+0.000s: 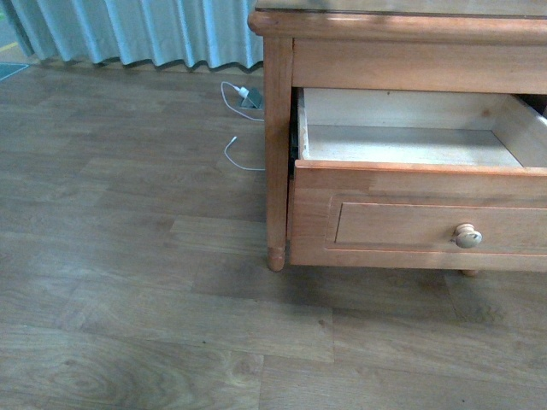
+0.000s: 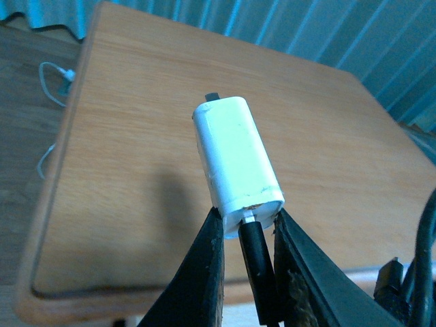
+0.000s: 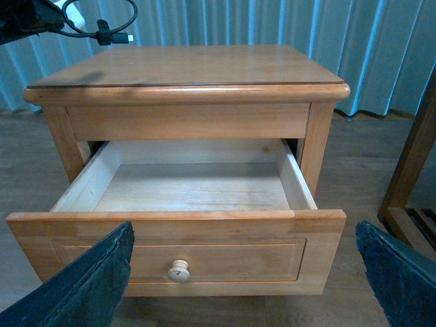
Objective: Put charger into drawer
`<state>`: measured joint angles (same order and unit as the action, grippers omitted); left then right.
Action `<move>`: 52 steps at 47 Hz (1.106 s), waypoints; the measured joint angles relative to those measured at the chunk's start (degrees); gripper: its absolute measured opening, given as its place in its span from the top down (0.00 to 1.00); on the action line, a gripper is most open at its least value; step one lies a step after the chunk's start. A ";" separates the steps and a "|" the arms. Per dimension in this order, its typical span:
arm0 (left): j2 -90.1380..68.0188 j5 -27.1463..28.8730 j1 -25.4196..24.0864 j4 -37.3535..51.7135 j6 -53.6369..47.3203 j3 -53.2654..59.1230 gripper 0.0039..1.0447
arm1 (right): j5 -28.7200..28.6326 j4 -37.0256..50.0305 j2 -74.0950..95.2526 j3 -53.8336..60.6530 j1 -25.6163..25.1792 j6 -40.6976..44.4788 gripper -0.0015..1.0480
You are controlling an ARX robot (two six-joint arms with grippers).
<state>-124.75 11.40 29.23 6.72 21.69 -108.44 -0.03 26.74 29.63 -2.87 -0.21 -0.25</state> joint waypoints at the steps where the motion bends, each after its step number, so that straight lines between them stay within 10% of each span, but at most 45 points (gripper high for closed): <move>1: 1.31 -0.70 0.57 1.09 -0.07 1.99 0.84 | -0.02 0.00 -0.02 0.00 0.00 0.00 0.08; 22: 11.85 -5.92 8.70 9.27 -1.53 26.51 0.84 | -0.02 0.00 -0.02 0.00 0.00 0.00 0.08; 43: -3.56 -3.39 6.23 4.68 2.58 16.98 0.84 | -0.02 0.00 -0.02 0.00 0.00 0.02 0.08; 52: -4.28 -1.62 5.79 4.66 2.84 16.02 0.53 | 0.00 0.00 0.00 0.00 0.00 0.00 0.08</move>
<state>-129.03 9.78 35.03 11.38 24.53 -92.42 -0.03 26.74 29.63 -2.87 -0.21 -0.25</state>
